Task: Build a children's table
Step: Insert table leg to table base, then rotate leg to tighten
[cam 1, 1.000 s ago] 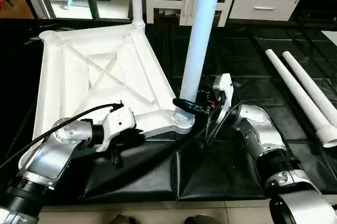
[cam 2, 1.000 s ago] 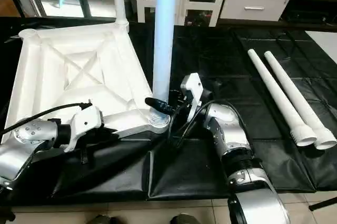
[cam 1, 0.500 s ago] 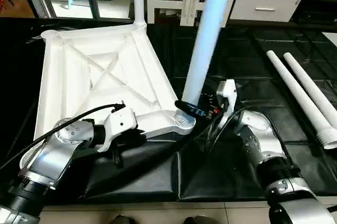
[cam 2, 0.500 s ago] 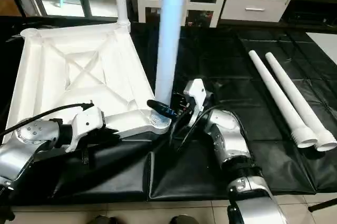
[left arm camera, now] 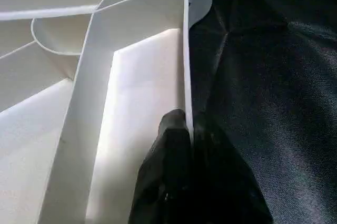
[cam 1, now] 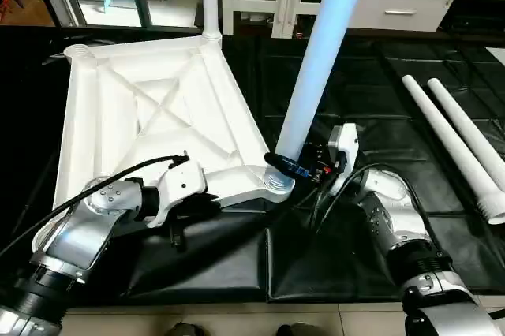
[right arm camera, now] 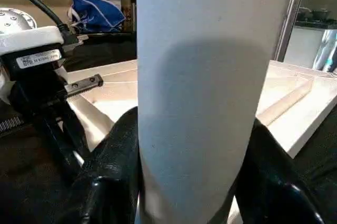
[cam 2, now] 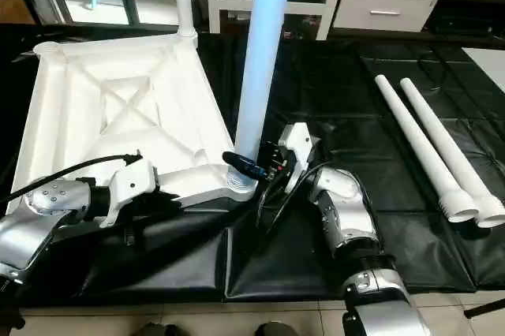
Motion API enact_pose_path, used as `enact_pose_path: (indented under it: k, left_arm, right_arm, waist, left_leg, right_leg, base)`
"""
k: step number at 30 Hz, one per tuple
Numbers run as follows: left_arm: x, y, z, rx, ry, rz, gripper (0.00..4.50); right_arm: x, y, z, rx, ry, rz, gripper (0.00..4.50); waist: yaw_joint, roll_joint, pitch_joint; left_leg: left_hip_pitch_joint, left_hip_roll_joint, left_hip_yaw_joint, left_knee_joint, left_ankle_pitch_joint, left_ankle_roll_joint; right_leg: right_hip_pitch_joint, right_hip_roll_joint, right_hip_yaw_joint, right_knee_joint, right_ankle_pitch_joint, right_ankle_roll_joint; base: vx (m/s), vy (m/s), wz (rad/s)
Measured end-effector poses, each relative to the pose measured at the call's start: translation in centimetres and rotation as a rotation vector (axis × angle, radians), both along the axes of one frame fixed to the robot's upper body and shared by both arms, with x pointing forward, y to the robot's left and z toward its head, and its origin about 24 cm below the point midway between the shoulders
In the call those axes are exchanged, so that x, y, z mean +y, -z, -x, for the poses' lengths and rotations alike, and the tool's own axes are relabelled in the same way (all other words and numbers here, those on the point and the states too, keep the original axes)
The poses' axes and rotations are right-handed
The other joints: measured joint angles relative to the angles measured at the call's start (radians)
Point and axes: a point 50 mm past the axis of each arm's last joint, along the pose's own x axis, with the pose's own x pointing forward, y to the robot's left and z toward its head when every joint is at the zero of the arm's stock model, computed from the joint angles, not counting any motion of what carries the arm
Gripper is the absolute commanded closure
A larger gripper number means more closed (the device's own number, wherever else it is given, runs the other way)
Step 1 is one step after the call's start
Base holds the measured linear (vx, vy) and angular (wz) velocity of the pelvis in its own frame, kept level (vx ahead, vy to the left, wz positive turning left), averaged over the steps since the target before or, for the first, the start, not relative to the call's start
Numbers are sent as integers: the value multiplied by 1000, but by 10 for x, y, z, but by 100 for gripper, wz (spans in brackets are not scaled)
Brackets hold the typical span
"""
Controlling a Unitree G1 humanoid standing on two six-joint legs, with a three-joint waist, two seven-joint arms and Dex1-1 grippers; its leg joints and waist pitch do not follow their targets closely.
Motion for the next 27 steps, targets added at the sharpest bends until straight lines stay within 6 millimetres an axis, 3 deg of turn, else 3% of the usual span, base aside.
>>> enact_pose_path:
  k: [27]
  left_arm:
    - [1, 1, -1, -13, -20, -15, 450]
  right_arm:
    - [3, 3, -3, 28, 82, -17, 265]
  waist:
    - [-8, -6, -4]
  left_leg:
    - [0, -3, -1, -10, 0, 0]
  right_leg:
    - [1, 0, 0, -16, -1, 1]
  base:
    - [0, 0, 0]
